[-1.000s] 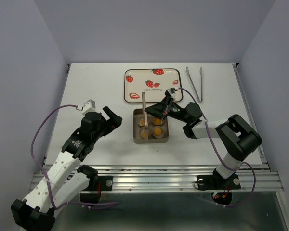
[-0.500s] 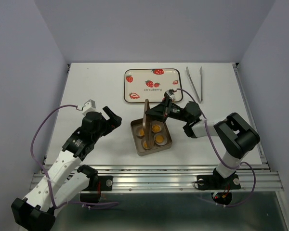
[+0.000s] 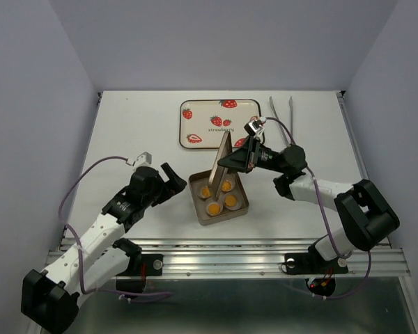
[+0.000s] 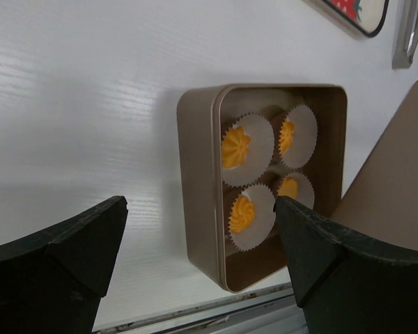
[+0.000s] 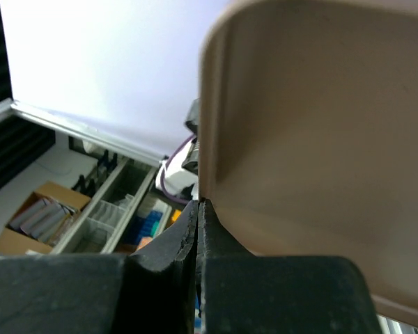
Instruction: Pack the cookies
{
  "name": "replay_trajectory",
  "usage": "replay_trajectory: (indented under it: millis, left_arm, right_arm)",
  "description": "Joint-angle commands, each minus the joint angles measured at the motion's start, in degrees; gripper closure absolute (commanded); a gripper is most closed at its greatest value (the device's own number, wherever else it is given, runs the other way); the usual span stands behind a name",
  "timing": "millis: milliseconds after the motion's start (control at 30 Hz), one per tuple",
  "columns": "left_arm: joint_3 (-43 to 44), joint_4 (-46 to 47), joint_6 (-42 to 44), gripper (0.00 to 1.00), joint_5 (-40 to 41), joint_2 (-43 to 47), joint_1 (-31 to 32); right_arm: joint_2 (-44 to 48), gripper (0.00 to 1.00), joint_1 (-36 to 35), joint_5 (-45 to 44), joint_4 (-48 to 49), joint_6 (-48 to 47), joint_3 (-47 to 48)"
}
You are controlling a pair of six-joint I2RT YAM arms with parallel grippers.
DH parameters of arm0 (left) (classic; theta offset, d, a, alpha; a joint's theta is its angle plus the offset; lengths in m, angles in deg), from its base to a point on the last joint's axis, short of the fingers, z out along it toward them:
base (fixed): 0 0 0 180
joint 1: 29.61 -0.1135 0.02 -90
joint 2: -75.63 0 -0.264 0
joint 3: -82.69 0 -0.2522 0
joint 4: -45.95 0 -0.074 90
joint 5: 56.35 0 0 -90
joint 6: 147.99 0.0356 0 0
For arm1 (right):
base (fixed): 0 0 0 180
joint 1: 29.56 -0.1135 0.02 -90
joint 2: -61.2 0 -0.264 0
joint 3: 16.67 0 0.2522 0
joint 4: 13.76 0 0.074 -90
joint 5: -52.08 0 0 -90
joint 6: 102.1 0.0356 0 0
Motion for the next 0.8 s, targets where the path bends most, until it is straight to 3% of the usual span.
replay_trajectory:
  millis: [0, 133, 333, 500, 633, 767]
  left_arm:
    - [-3.6, 8.1, -2.9, 0.01, -4.8, -2.2, 2.7]
    - [-3.9, 12.9, -3.3, 0.06, -4.7, -7.3, 5.8]
    - [-1.8, 14.5, -2.8, 0.23, -1.4, -17.3, 8.8]
    - [0.0, 15.1, -2.0, 0.44, 1.2, -23.0, 9.5]
    - [1.7, 16.7, -1.1, 0.61, 2.0, -27.2, 9.5]
    - [4.5, 17.3, 0.1, 0.71, 4.2, -30.6, 9.5]
  right_arm:
    - [5.6, 0.99, 0.0, 3.0, -2.7, -5.2, 0.7]
    - [10.9, 0.99, 0.0, 3.2, -16.3, -16.7, 2.6]
    - [12.4, 0.99, 1.1, 4.4, -19.5, -19.3, 1.5]
    - [13.0, 0.99, 1.7, 7.8, -21.3, -22.7, 1.4]
    - [14.2, 0.99, 1.7, 9.4, -31.9, -32.4, 3.1]
    - [14.2, 0.99, 1.7, 11.5, -39.1, -38.8, 5.6]
